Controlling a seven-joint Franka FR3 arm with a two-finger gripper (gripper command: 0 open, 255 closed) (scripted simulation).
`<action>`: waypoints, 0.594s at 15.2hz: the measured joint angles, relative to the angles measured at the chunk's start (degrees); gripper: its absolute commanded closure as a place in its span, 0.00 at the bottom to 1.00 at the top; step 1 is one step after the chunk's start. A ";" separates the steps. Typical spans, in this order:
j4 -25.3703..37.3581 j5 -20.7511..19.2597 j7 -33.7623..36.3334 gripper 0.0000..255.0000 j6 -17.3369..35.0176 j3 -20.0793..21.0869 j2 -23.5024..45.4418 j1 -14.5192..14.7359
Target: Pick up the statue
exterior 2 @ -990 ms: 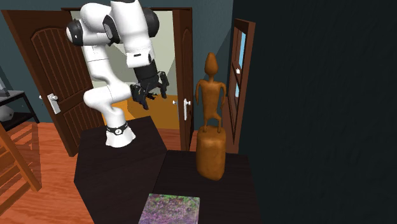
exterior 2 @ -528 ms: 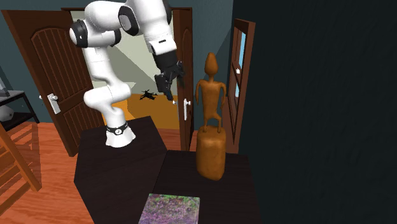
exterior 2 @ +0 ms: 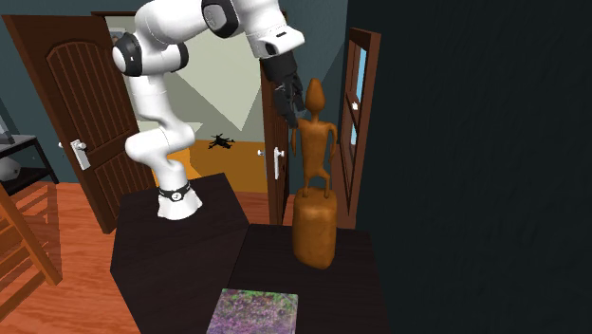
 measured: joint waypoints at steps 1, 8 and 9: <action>0.50 0.11 -0.29 0.00 0.20 0.18 0.42 0.18; -5.14 0.63 -1.76 0.00 5.00 0.40 -0.50 0.39; -5.59 0.68 -1.88 1.00 5.27 0.38 -0.66 0.37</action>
